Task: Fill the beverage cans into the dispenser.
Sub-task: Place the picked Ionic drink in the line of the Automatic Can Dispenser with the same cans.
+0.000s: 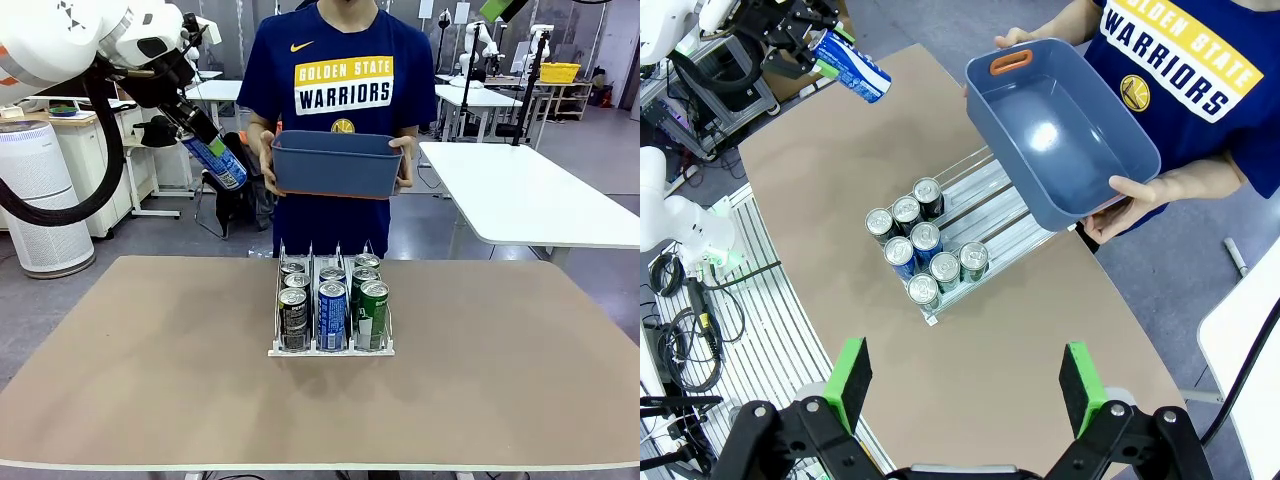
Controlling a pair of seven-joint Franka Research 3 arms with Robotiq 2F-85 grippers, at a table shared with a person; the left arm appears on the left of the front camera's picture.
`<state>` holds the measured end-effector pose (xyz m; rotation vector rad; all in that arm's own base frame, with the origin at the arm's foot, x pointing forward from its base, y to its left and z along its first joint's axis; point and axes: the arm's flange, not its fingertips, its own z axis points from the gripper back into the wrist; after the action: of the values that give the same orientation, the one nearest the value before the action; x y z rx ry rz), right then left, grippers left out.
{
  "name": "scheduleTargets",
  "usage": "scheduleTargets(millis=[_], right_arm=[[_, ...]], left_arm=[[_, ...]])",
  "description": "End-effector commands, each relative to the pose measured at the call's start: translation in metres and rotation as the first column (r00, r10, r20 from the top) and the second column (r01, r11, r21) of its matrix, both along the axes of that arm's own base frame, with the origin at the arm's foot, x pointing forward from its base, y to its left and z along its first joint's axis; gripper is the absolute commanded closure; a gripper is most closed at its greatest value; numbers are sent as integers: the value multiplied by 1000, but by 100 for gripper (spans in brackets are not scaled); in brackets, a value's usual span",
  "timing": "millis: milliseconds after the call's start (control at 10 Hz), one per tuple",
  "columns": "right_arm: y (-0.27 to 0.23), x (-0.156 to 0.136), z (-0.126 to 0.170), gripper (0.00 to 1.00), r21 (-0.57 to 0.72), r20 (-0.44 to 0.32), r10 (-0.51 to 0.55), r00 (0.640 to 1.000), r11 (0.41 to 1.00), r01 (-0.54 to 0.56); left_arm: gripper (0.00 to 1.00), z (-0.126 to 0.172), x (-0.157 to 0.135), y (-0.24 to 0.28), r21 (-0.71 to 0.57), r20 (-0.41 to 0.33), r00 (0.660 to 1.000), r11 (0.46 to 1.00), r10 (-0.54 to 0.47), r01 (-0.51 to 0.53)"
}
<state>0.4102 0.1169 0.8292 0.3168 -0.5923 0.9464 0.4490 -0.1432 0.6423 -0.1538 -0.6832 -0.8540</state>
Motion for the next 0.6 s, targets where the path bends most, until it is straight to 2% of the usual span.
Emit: scheduleTargets(millis=[0, 300, 400, 500], right_arm=[[-1, -3, -1, 0, 0, -2, 0, 1000, 1000, 0], [-1, -3, -1, 0, 0, -2, 0, 1000, 1000, 0], [-1, -3, -1, 0, 0, -2, 0, 1000, 1000, 0], [-1, -3, -1, 0, 0, -2, 0, 1000, 1000, 0]], left_arm=[[42, 6, -17, -12, 17, -24, 998, 998, 64, -64], [42, 12, -55, -47, 50, 29, 986, 985, 162, -163], [42, 9, -68, -65, 48, 33, 993, 992, 117, -119], [42, -1, -78, -85, 63, 24, 999, 997, 31, -33]])
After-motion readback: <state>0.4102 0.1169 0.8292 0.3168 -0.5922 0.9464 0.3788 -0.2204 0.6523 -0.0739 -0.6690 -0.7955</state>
